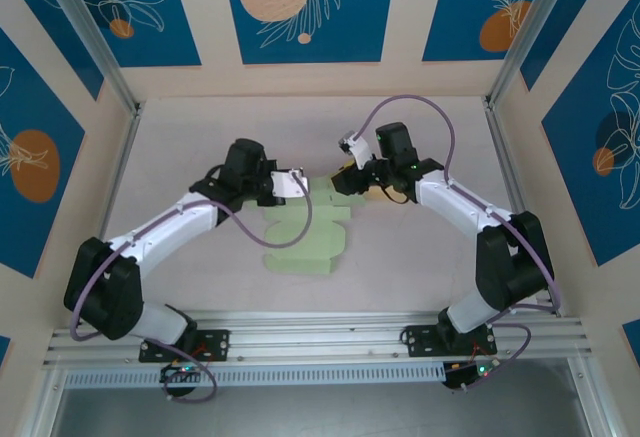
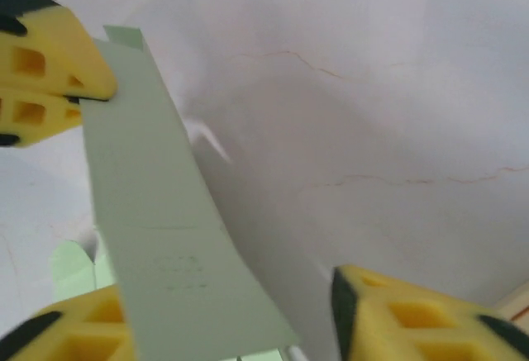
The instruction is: Fold the paper box
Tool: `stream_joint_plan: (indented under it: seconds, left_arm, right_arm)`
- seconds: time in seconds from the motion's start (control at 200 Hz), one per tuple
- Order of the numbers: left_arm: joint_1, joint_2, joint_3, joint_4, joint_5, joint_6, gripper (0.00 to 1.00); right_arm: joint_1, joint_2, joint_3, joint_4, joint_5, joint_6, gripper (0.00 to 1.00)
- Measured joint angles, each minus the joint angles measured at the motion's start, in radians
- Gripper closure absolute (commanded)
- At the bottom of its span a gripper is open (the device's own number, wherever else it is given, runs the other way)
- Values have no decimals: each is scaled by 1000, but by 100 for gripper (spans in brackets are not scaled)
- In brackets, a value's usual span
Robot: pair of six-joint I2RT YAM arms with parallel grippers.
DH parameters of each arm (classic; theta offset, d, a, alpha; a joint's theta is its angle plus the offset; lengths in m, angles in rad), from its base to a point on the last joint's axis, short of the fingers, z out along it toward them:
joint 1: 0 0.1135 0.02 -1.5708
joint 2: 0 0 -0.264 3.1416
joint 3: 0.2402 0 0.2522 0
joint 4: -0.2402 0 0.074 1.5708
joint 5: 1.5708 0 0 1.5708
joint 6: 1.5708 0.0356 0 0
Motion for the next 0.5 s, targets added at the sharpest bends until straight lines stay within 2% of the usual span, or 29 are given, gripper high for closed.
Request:
stream_joint_plan:
  seconds: [0.185,0.3,0.5]
  left_arm:
    - [-68,-32,-151,230,-181,8,100]
    - [-95,-45,-211,330,-226,35,100]
    - [-105,-37,-238,405,-275,72,100]
  right_arm:
    - [-12,-32,50,-75,85,187,37]
    - [-18,-35,162,-168,148,350,37]
    - [-8,-38,228,-241,146,553,38]
